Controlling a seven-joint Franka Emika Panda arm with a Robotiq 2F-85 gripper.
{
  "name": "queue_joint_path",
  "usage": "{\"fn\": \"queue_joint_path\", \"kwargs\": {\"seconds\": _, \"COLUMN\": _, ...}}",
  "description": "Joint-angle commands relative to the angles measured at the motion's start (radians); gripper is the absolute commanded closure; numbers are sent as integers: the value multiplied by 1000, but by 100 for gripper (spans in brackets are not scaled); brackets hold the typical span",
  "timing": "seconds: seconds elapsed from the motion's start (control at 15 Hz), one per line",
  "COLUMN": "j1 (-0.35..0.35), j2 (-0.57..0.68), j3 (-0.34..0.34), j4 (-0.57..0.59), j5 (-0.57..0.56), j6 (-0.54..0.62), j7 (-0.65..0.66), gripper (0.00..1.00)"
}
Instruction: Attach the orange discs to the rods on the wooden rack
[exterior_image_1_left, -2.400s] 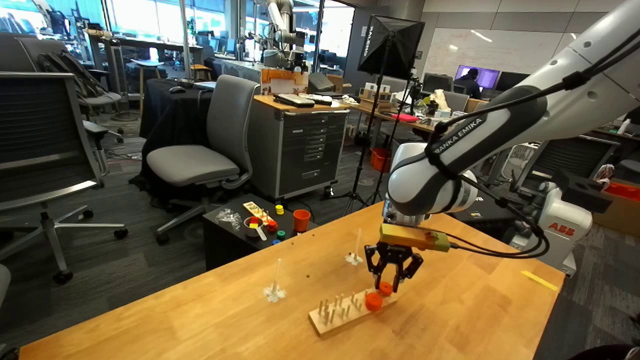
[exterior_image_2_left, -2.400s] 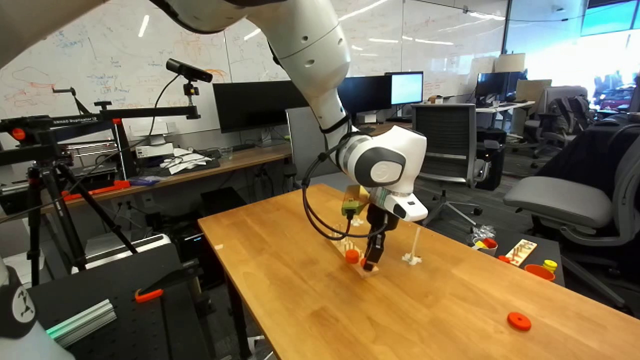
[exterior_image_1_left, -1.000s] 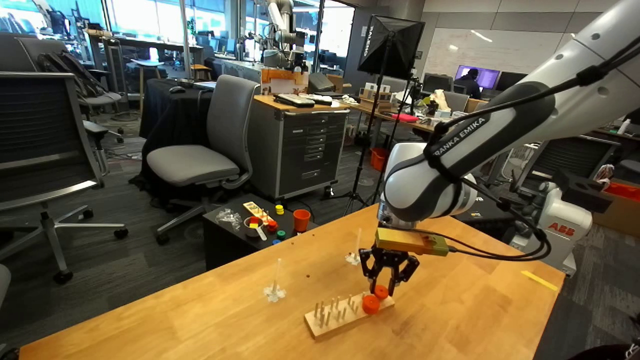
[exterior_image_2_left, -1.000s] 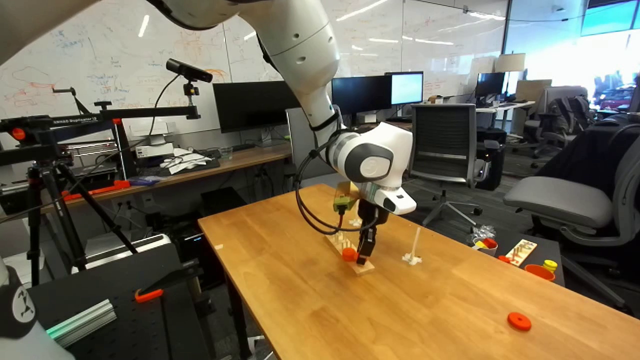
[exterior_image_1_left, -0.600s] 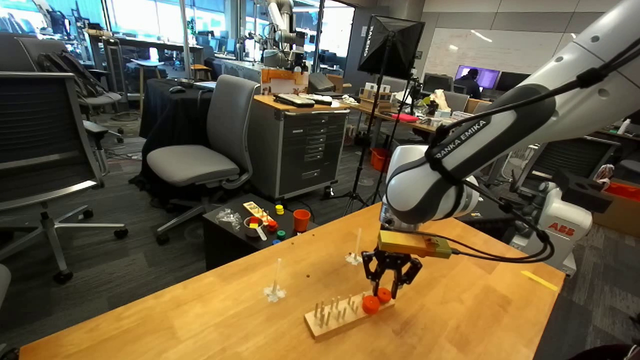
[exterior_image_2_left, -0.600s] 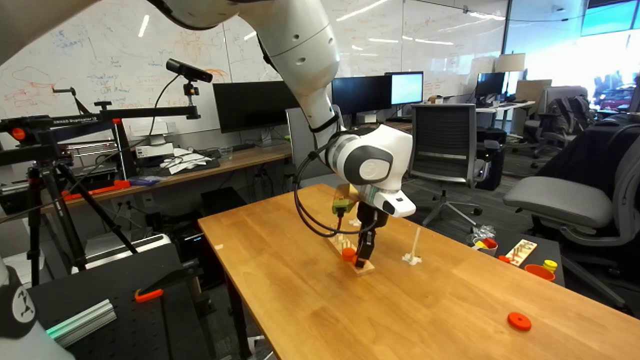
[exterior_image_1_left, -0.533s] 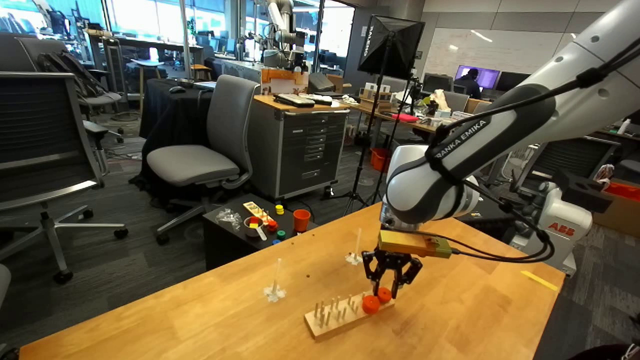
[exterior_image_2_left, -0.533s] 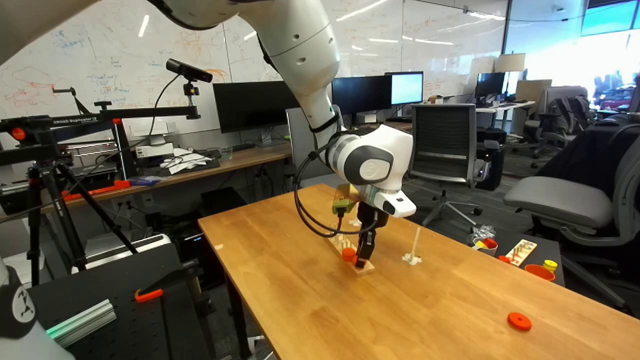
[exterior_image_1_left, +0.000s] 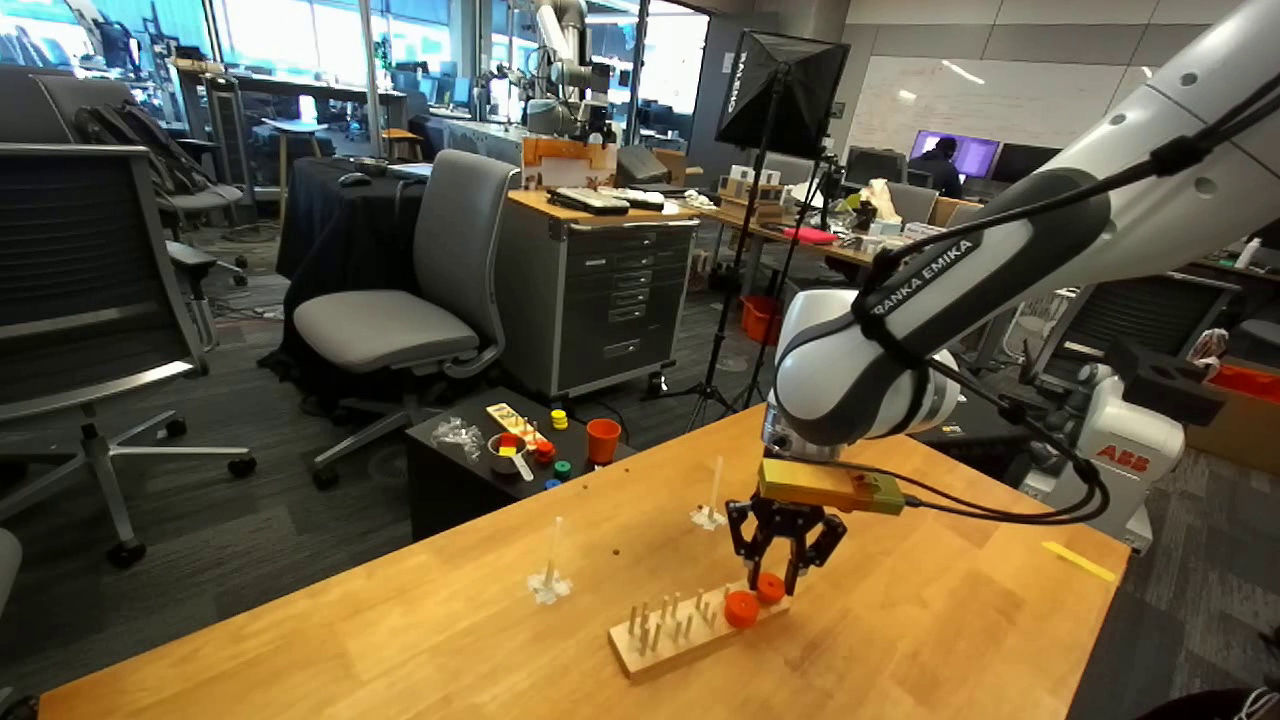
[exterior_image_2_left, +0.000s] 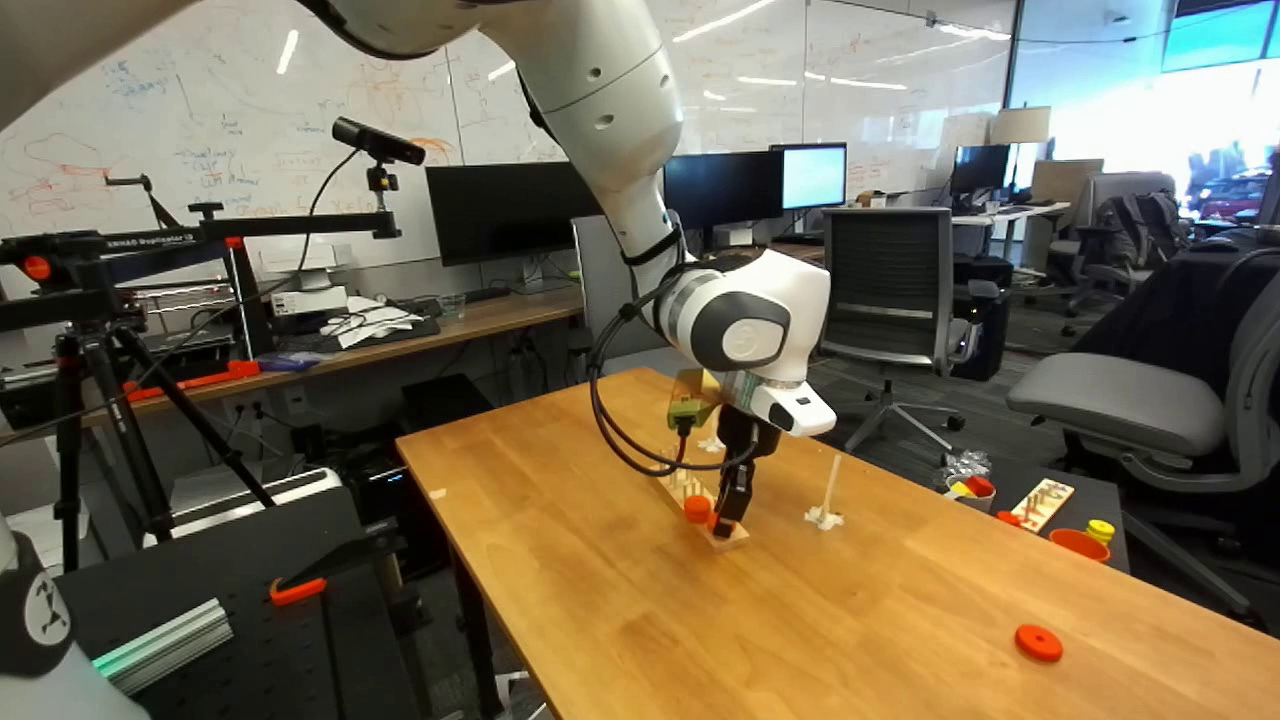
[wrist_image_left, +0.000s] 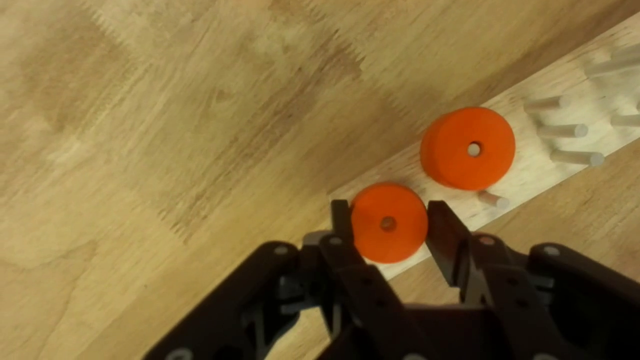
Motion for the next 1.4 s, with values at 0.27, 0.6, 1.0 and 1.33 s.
{"fn": "queue_joint_path", "kwargs": {"seconds": 0.27, "j1": 2, "j2": -1, "j3": 14, "j4": 0, "j5": -17, "j6": 6, "j7": -3, "gripper": 83}}
{"fn": "queue_joint_path", "kwargs": {"seconds": 0.6, "j1": 10, "j2": -4, "j3": 13, "j4": 2, "j5": -19, "j6": 5, "j7": -2, "gripper": 83}}
{"fn": "queue_joint_path", "kwargs": {"seconds": 1.0, "j1": 9, "j2": 8, "j3": 4, "j4": 15, "j5": -23, "j6": 2, "j7": 4, "gripper": 83}}
{"fn": "queue_joint_path", "kwargs": {"seconds": 1.33, "j1": 8, "j2": 11, "j3": 0, "j4": 19, "j5": -25, "j6": 2, "j7": 6, "gripper": 83}}
